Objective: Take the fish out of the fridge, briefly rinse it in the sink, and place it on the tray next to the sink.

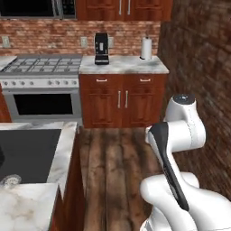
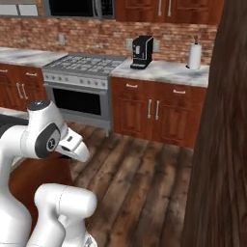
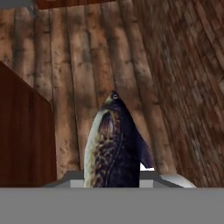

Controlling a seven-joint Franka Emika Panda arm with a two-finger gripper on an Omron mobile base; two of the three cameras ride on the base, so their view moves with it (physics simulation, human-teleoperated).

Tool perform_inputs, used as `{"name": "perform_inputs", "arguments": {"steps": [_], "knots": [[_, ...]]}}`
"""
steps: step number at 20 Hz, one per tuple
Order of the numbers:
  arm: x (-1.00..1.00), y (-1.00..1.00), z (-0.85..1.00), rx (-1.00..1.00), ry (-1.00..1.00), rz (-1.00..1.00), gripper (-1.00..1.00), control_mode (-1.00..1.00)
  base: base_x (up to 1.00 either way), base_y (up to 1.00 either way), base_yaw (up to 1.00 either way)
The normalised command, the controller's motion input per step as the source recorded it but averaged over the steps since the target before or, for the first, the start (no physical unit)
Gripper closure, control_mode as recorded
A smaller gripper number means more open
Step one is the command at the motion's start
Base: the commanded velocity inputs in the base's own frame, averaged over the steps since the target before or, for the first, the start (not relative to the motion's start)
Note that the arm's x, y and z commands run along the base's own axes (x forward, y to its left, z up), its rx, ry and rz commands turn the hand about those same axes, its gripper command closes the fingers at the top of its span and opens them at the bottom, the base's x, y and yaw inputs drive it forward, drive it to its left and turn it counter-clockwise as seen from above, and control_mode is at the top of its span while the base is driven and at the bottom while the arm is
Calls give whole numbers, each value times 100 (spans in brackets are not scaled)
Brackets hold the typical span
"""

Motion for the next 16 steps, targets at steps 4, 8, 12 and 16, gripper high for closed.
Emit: {"name": "perform_inputs", "arguments": {"steps": [4, 8, 12, 16], "knots": [[0, 0, 0, 0, 0, 0, 100, 100, 100, -15, 34], [0, 0, 0, 0, 0, 0, 100, 100, 100, -36, 26], [0, 0, 0, 0, 0, 0, 100, 100, 100, -50, 17], [0, 0, 0, 0, 0, 0, 100, 100, 100, -34, 30]]}}
